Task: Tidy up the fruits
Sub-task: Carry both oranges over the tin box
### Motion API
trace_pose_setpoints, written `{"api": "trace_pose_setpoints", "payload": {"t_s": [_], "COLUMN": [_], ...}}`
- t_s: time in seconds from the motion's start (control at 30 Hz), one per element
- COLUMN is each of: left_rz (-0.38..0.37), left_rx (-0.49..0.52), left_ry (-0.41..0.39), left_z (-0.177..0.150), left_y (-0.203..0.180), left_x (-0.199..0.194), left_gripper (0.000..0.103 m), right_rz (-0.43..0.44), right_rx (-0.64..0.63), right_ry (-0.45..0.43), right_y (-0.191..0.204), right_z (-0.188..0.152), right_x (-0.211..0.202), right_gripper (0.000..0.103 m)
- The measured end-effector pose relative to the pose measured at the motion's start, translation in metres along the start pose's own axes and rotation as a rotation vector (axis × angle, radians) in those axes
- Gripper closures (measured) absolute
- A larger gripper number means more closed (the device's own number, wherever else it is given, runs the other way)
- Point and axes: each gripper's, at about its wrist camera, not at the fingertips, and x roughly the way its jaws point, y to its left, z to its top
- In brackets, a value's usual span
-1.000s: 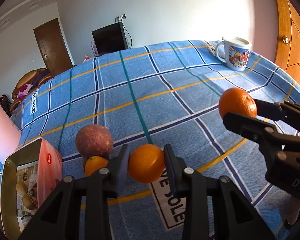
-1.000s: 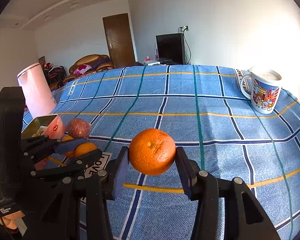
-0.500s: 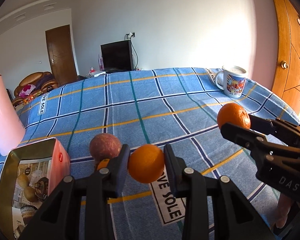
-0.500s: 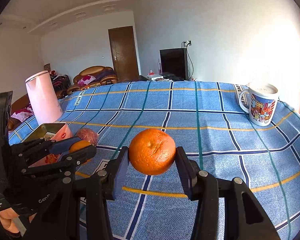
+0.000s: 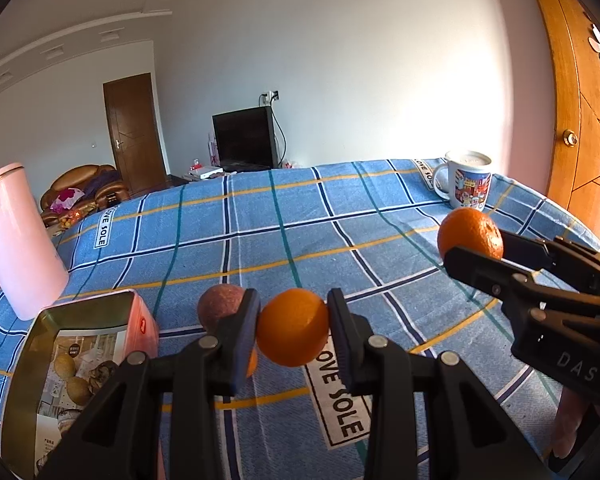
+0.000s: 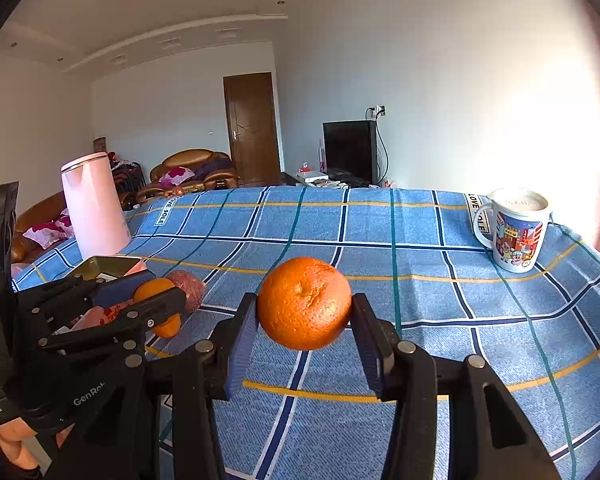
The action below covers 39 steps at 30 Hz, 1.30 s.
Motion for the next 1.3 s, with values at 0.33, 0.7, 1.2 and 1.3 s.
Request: {"api": "trace_pose_setpoints", "payload": {"t_s": [0.33, 0.7, 1.2, 1.3], "left_rz": [0.016, 0.046, 0.042, 0.041], "left_rx": [-0.001, 0.017, 0.0, -0.011], "left_ry": [-0.043, -0.11, -0.129, -0.125], "left_z": [-0.003, -0.003, -0.007, -0.009], "left_y": [0.0, -0.003, 0.004, 0.01], "left_x": [-0.01, -0.024, -0.033, -0.035], "left_gripper": [0.067, 0.067, 0.067, 0.067], "right_rz": [0.0, 0.002, 0.001, 0.006], "right_rx": [-0.023, -0.038, -0.047, -0.048], "right_ry": [-0.065, -0.112, -0.138, -0.135], "right_y": [0.005, 0.008, 0.012, 0.016], "right_z": [-0.001, -0.002, -0.004, -0.004], "right_x": [-0.011, -0.021, -0.028, -0.029], "right_gripper": [0.054, 0.054, 0.054, 0.054]}}
